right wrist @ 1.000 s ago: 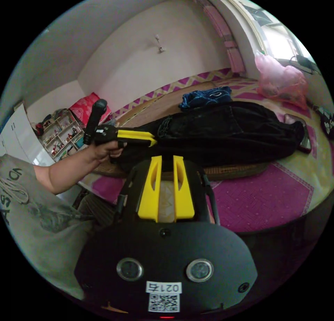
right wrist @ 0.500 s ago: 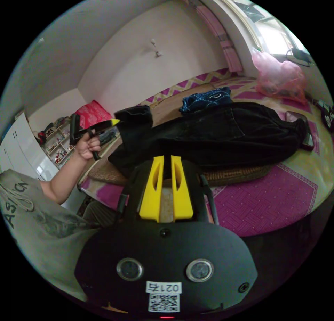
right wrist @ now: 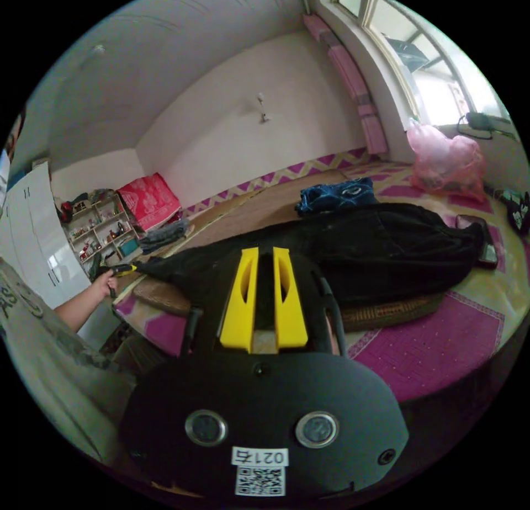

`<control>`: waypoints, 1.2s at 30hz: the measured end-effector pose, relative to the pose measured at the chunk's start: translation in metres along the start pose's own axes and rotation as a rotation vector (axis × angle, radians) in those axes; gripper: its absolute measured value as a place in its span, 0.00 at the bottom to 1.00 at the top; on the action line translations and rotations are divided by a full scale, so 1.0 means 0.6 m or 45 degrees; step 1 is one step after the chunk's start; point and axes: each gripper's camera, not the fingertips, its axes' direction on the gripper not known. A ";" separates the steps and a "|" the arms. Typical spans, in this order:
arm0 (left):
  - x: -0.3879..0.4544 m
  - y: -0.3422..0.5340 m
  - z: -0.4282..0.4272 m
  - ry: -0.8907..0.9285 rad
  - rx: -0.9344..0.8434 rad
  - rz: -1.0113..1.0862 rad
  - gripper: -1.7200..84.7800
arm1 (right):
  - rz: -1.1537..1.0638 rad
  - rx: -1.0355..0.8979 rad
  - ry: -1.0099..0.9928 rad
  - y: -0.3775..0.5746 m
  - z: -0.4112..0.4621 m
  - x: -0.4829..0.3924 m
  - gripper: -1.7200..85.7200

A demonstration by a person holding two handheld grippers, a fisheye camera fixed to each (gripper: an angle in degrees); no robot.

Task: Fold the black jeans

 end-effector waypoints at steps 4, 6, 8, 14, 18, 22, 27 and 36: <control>-0.022 -0.041 -0.018 -0.023 0.031 0.013 0.01 | -0.076 -0.192 0.117 -0.020 0.072 0.000 0.11; -0.025 -0.066 -0.029 -0.052 0.035 0.032 0.01 | -0.070 -0.308 0.090 -0.035 0.106 0.006 0.11; -0.032 -0.092 -0.040 -0.062 0.037 0.022 0.01 | -0.066 -0.433 0.067 -0.048 0.144 0.010 0.12; -0.087 -0.190 -0.091 -0.076 0.101 0.018 0.01 | -0.074 -0.623 0.022 -0.082 0.224 0.002 0.11; -0.153 -0.230 -0.139 -0.139 0.138 -0.031 0.01 | -0.008 -0.596 -0.232 -0.111 0.234 0.019 0.13; -0.222 -0.227 -0.167 -0.203 0.088 -0.067 0.01 | 0.174 -0.367 -0.217 -0.170 0.184 0.113 0.15; -0.241 -0.231 -0.204 -0.114 0.124 -0.076 0.01 | 0.185 -0.333 0.293 -0.223 0.197 0.240 0.18; -0.247 -0.262 -0.229 -0.126 0.064 -0.077 0.01 | 0.270 -0.657 0.154 -0.283 0.358 0.390 0.14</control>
